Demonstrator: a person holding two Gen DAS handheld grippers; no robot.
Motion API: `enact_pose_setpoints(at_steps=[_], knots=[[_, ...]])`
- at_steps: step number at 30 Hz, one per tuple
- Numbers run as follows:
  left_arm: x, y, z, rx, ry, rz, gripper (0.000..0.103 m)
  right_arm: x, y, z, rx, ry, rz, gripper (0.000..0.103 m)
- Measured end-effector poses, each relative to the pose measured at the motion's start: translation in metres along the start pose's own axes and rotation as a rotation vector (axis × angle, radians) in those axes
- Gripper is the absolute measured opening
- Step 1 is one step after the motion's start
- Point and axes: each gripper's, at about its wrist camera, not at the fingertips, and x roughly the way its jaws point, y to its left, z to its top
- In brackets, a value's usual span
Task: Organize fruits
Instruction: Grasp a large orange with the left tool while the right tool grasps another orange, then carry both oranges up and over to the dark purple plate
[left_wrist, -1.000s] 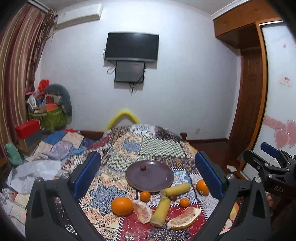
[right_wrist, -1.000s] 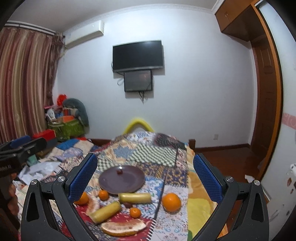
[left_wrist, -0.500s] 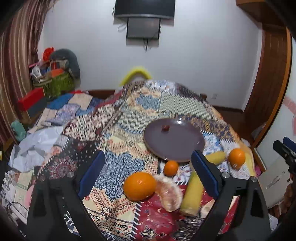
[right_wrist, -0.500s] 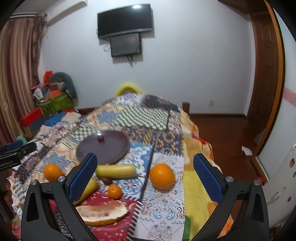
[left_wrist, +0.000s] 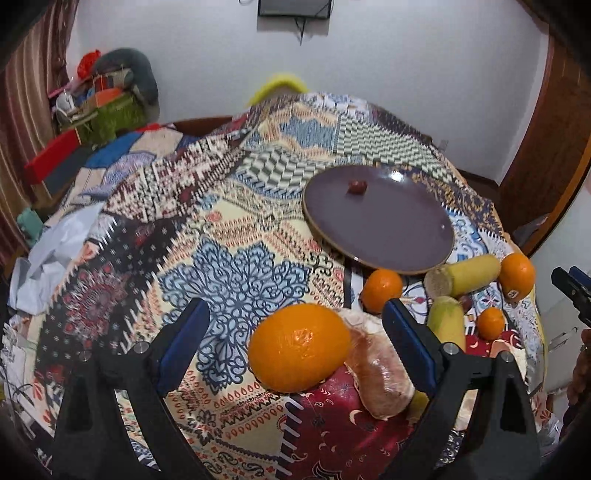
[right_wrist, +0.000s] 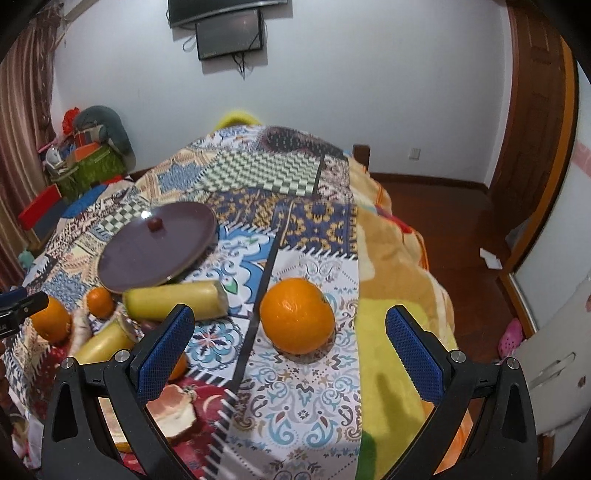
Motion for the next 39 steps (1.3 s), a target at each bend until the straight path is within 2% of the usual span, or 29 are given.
enact_pose_setpoints(at_steps=[10, 12, 15, 18, 23, 25, 28, 39], knots=[[0.027, 0.002, -0.007, -0.011, 0.074, 0.012, 0.096, 0.041, -0.008, -0.004, 0.022, 0.086, 0.016, 0.101], [0.028, 0.004, -0.008, -0.024, 0.080, 0.005, 0.095, 0.048, -0.009, -0.004, 0.022, 0.101, 0.025, 0.096], [0.030, 0.005, -0.010, -0.033, 0.088, -0.002, 0.086, 0.055, -0.008, -0.004, 0.024, 0.117, 0.040, 0.088], [0.032, 0.006, -0.011, -0.049, 0.101, -0.025, 0.082, 0.060, -0.007, -0.006, 0.013, 0.126, 0.040, 0.085], [0.034, 0.003, -0.010, -0.030, 0.097, -0.021, 0.072, 0.069, -0.009, -0.007, 0.008, 0.149, 0.046, 0.083], [0.033, 0.002, -0.010, -0.027, 0.098, -0.024, 0.067, 0.073, -0.009, -0.008, 0.006, 0.162, 0.052, 0.075], [0.032, 0.002, -0.010, -0.026, 0.098, -0.028, 0.065, 0.078, -0.008, -0.009, -0.005, 0.191, 0.061, 0.064], [0.018, -0.001, 0.000, -0.005, 0.065, -0.013, 0.064, 0.068, -0.010, -0.004, 0.014, 0.180, 0.096, 0.062]])
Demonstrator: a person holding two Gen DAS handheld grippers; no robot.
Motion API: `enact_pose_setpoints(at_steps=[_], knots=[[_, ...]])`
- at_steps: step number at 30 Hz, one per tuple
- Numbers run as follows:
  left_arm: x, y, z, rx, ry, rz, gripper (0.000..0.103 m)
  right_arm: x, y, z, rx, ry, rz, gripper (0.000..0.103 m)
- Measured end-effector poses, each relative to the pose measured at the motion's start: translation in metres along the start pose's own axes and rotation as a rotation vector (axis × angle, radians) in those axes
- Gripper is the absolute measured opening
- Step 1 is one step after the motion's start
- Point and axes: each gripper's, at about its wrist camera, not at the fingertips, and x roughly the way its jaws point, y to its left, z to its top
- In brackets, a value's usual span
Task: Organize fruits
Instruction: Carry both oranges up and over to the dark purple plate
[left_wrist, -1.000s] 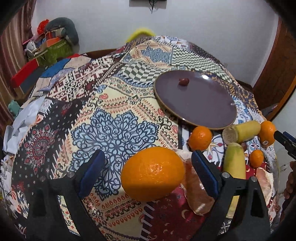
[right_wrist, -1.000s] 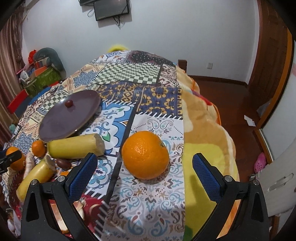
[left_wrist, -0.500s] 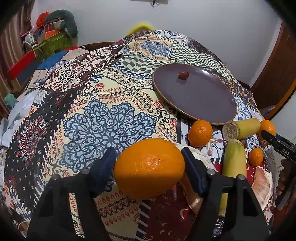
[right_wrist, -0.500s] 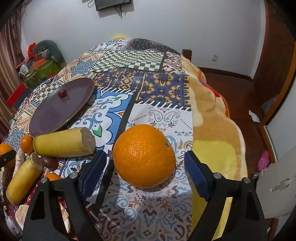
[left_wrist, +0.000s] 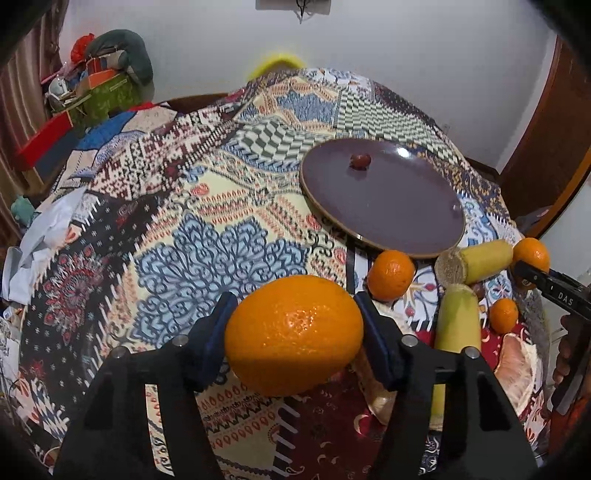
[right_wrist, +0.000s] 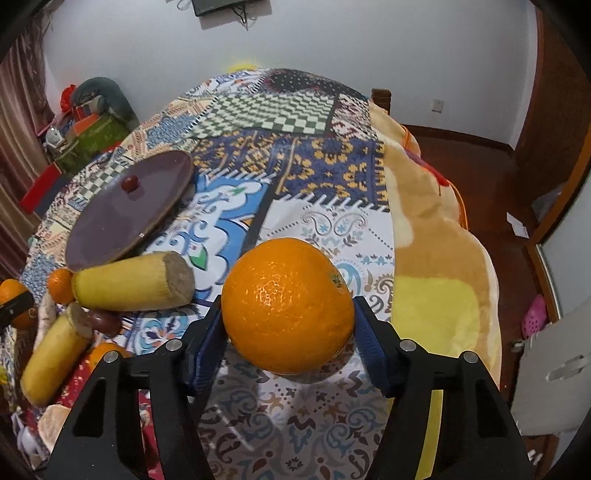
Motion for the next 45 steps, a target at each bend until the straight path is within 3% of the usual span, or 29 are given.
enact_pose_setpoints(at_steps=[13, 22, 34, 45], knots=[[-0.036, -0.005, 0.041, 0.012, -0.136, -0.012, 0.064, -0.051, 0.034, 0.037, -0.086, -0.176, 0.061, 0.062], [-0.042, -0.010, 0.074, 0.014, -0.202, -0.028, 0.064, -0.062, 0.062, 0.061, -0.150, -0.267, 0.109, 0.062], [-0.017, -0.018, 0.110, 0.036, -0.218, -0.043, 0.064, -0.040, 0.084, 0.091, -0.195, -0.291, 0.151, 0.062], [0.024, -0.024, 0.132, 0.047, -0.178, -0.049, 0.064, -0.004, 0.100, 0.110, -0.249, -0.256, 0.154, 0.062]])
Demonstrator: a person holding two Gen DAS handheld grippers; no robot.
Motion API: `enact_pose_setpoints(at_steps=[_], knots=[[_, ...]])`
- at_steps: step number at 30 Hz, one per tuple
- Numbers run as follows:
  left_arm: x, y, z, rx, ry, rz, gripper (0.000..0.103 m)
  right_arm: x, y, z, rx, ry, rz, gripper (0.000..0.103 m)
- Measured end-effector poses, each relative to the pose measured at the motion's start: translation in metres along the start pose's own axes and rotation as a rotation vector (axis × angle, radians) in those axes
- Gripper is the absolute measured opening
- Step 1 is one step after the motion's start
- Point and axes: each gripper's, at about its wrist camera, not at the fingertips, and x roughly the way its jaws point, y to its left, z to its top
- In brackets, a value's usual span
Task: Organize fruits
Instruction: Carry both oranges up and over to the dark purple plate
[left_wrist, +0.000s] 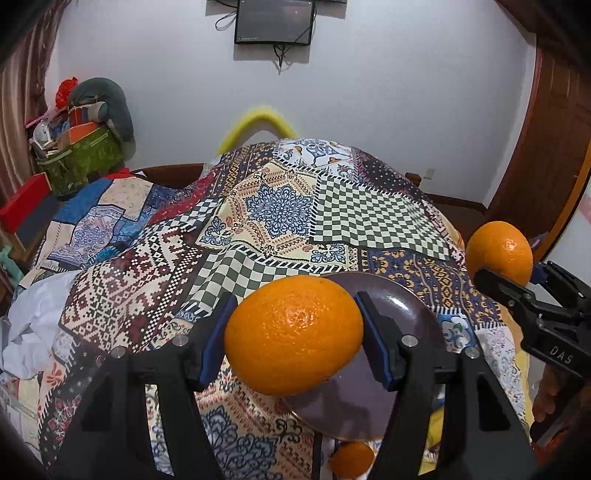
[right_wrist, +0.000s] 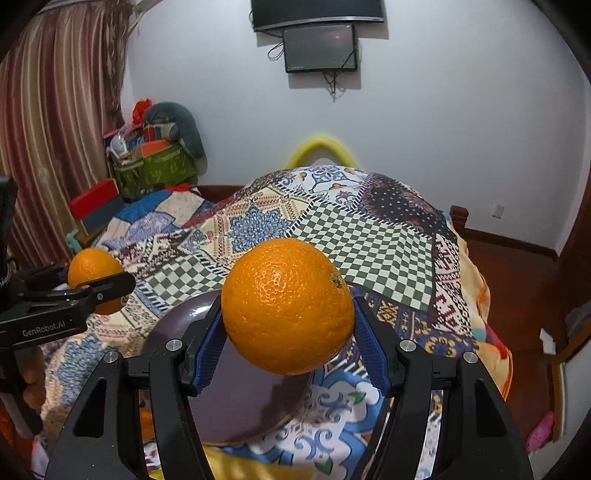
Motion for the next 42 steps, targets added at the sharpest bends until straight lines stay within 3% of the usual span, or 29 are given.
enact_pose_setpoints(at_steps=[12, 25, 33, 42], knots=[[0.060, 0.003, -0.006, 0.000, 0.118, 0.000, 0.064, 0.065, -0.004, -0.004, -0.059, 0.157, 0.039, 0.062], [0.091, -0.004, -0.013, 0.054, 0.200, -0.006, 0.064, 0.095, 0.000, -0.010, -0.108, 0.312, 0.088, 0.062], [0.099, -0.007, -0.017, 0.068, 0.227, 0.006, 0.064, 0.101, 0.005, -0.009, -0.143, 0.339, 0.087, 0.063], [0.087, -0.012, -0.010, 0.085, 0.189, -0.017, 0.065, 0.104, 0.008, -0.008, -0.154, 0.351, 0.082, 0.063]])
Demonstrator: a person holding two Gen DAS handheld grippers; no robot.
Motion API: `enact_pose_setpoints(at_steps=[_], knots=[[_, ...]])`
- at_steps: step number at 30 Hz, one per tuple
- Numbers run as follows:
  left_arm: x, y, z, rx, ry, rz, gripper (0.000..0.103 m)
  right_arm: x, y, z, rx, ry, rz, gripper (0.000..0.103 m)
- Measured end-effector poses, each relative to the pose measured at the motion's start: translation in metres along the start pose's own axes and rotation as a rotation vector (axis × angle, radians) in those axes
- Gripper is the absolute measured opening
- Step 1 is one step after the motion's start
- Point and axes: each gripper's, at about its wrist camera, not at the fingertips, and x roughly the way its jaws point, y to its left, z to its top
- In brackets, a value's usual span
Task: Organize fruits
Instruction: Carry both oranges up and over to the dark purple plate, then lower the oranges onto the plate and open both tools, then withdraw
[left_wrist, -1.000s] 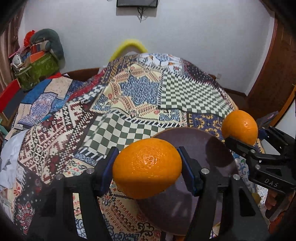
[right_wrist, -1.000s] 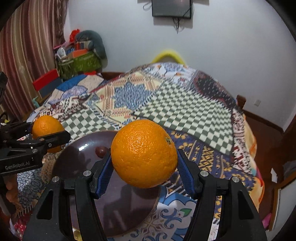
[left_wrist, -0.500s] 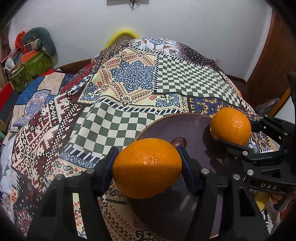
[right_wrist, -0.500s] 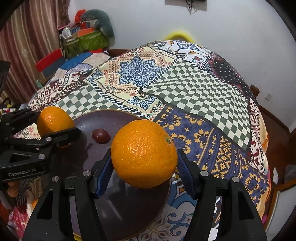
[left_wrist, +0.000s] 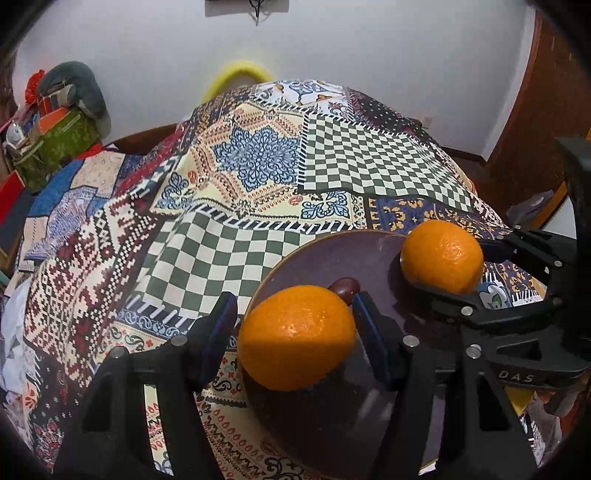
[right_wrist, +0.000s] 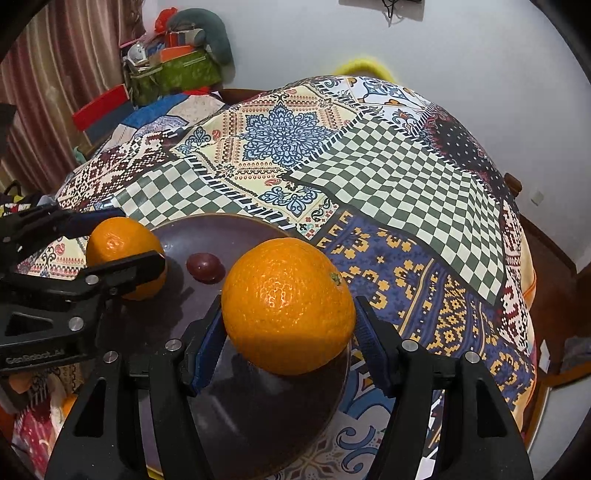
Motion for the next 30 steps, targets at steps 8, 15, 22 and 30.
enact_pose_setpoints(at_steps=[8, 15, 22, 30], knots=[[-0.022, 0.002, -0.002, -0.016, -0.032, 0.001, 0.065, -0.016, 0.000, -0.002, 0.032, -0.046, 0.027, 0.075], [-0.067, 0.008, 0.000, -0.033, -0.112, 0.010, 0.065, -0.054, 0.002, -0.002, 0.043, -0.132, -0.013, 0.078], [-0.116, 0.005, -0.007, -0.022, -0.179, 0.022, 0.065, -0.093, 0.007, -0.013, 0.065, -0.198, -0.033, 0.080], [-0.163, -0.003, -0.025, -0.017, -0.231, 0.020, 0.065, -0.137, 0.020, -0.033, 0.086, -0.269, -0.048, 0.082]])
